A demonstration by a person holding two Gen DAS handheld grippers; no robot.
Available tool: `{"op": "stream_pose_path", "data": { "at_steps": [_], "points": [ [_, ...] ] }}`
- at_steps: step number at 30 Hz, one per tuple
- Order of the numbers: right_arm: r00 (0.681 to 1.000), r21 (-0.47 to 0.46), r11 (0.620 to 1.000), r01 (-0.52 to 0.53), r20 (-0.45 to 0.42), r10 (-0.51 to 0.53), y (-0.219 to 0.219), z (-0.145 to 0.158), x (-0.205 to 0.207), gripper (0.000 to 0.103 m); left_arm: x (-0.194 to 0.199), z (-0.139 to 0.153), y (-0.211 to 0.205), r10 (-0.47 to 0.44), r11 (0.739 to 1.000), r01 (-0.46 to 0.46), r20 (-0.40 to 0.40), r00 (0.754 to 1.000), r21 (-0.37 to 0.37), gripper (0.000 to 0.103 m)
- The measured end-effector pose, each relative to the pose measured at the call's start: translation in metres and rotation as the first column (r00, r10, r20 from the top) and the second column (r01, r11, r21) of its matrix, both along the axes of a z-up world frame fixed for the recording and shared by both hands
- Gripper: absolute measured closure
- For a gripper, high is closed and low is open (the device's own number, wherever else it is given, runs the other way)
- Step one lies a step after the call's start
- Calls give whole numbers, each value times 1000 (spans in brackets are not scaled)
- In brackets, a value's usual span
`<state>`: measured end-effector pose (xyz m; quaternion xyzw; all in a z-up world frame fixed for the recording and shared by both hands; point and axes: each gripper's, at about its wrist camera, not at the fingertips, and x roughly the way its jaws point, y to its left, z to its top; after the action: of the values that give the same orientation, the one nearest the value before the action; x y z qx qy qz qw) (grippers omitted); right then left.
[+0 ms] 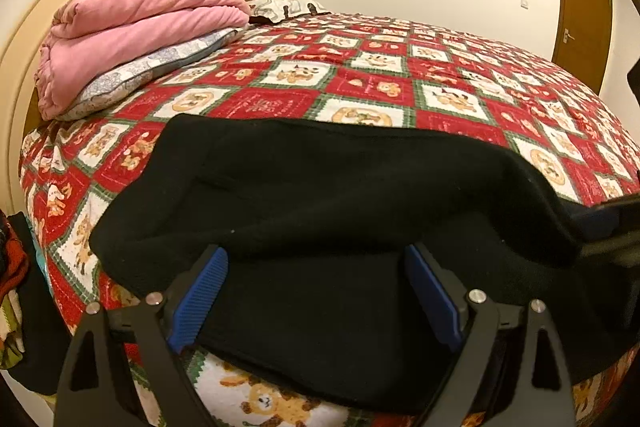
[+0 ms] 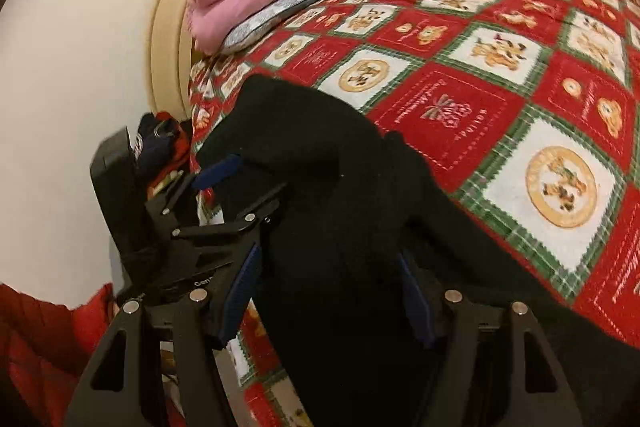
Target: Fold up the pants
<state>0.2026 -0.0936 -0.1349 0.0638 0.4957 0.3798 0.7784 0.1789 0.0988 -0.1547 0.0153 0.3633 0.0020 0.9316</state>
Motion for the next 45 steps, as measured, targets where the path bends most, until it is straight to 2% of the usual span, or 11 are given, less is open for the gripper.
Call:
{"op": "stream_pose_path", "data": {
  "at_steps": [7,16,22,24,26,27,31,35,37,39,45],
  "points": [
    [980,167,967,193,-90,-180,-11,-15,24,34,0,0,0,0,1000,0,-1,1000,-2,9],
    [983,214,961,174,-91,-158,10,-13,67,30,0,-1,1,-1,1000,1,4,1000,3,9],
    [934,338,904,260,-325,-147,-28,-25,107,43,1,-2,2,-27,1000,27,5,1000,6,9],
    [919,317,906,280,-362,-157,-46,-24,107,45,1,-2,2,-27,1000,27,5,1000,4,8],
    [911,171,911,376,-247,-330,-83,-5,100,44,1,-3,3,-19,1000,19,2,1000,4,6],
    [889,165,884,438,-226,-398,-110,2,98,44,1,-3,3,-18,1000,18,1,1000,2,6],
    [671,-7,673,739,-73,-738,-223,35,61,44,2,-2,2,-9,1000,9,-4,1000,5,6],
    [371,-254,315,915,217,-903,-309,56,10,43,3,-3,2,16,1000,-16,-8,1000,11,0],
    [268,-338,163,927,293,-918,-339,53,-2,43,4,-3,4,29,1000,-29,-13,999,1,0],
    [226,-417,89,905,291,-930,-370,38,-10,42,5,-3,4,36,999,-36,-16,999,-2,0],
    [252,-475,126,871,212,-944,-390,12,0,40,3,-3,1,43,999,-43,-12,999,16,0]
  ]
}}
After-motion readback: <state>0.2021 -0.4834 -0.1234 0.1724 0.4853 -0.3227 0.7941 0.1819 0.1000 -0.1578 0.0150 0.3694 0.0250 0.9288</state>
